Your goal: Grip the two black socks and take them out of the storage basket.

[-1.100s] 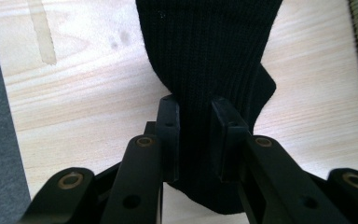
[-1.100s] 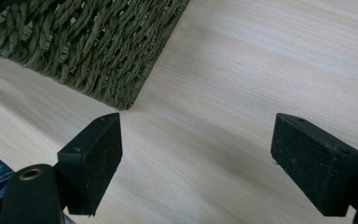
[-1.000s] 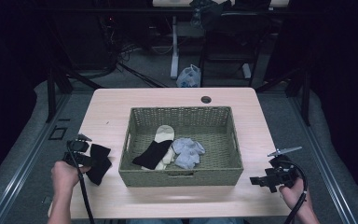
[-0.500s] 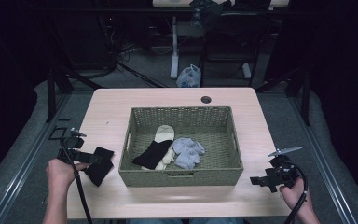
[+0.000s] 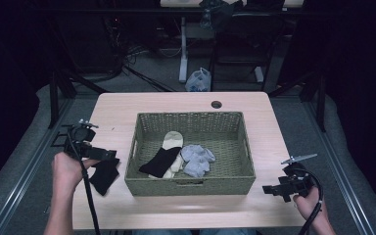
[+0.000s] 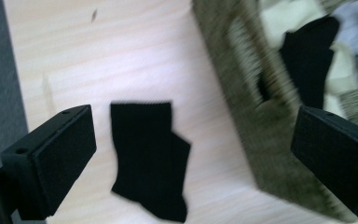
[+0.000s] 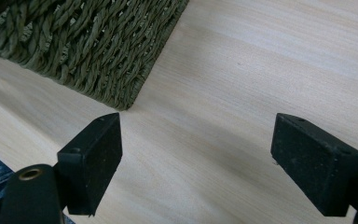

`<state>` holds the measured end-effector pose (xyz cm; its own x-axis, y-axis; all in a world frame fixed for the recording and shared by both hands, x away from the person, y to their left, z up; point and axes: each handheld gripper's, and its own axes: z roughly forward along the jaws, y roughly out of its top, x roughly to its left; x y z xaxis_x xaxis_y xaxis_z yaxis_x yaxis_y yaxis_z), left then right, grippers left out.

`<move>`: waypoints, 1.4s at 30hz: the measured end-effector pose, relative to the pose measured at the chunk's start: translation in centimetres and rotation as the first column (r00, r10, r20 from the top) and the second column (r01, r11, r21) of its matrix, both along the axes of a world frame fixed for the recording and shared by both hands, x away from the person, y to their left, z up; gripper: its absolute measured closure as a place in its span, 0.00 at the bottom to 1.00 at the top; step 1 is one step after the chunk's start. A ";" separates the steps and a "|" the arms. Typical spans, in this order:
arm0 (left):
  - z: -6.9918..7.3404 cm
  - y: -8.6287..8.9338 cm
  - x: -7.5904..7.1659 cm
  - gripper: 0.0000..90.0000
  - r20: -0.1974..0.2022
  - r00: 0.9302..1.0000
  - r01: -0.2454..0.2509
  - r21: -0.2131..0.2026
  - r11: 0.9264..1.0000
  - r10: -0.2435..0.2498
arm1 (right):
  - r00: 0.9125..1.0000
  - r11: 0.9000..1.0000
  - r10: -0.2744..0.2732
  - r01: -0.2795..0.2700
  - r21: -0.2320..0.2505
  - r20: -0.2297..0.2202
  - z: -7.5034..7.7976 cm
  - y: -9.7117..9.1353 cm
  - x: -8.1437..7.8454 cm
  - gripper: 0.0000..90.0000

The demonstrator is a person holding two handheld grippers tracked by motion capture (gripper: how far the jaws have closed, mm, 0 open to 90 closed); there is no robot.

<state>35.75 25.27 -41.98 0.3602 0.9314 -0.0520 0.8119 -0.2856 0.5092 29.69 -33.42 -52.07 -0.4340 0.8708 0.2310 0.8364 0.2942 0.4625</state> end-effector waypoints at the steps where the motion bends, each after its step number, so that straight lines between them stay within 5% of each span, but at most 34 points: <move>1: 0.4 -0.6 0.3 0.00 0.007 1.000 0.015 0.002 1.000 -0.015 | 1.000 1.000 0.000 0.000 0.000 0.001 0.0 0.0 0.0 0.18; 8: 1.6 -4.5 2.1 0.00 0.016 0.994 0.106 0.016 0.994 -0.106 | 1.000 1.000 -0.006 0.006 0.002 0.004 0.0 0.0 0.0 0.18; 16: 0.9 -8.0 3.8 0.00 -0.017 0.983 0.182 0.041 0.982 -0.181 | 1.000 1.000 0.000 0.000 0.004 0.003 0.0 -0.1 0.0 0.18; 27: -1.8 -12.5 6.0 0.00 -0.054 0.969 0.245 0.044 0.968 -0.243 | 1.000 1.000 -0.003 0.003 0.005 0.002 0.0 -0.2 0.0 0.18; 36: -4.5 -14.4 7.4 0.05 -0.142 0.955 0.270 0.062 0.961 -0.260 | 1.000 1.000 -0.002 0.002 0.005 0.002 0.0 -0.2 0.0 0.18; 37: -5.4 -14.9 7.8 0.09 -0.177 0.947 0.283 0.062 0.957 -0.268 | 1.000 1.000 -0.002 0.002 0.005 0.002 0.0 -0.2 0.0 0.18; 42: -7.0 -15.6 8.7 0.18 -0.227 0.932 0.298 0.047 0.953 -0.281 | 1.000 1.000 -0.012 0.012 0.010 0.004 0.0 -0.2 0.0 0.19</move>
<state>44.43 9.66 -48.94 0.6034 0.7925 -0.0884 0.7754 -0.5572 0.2972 29.68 -33.66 -52.09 -0.4242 0.8737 0.2379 0.8380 0.2793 0.4688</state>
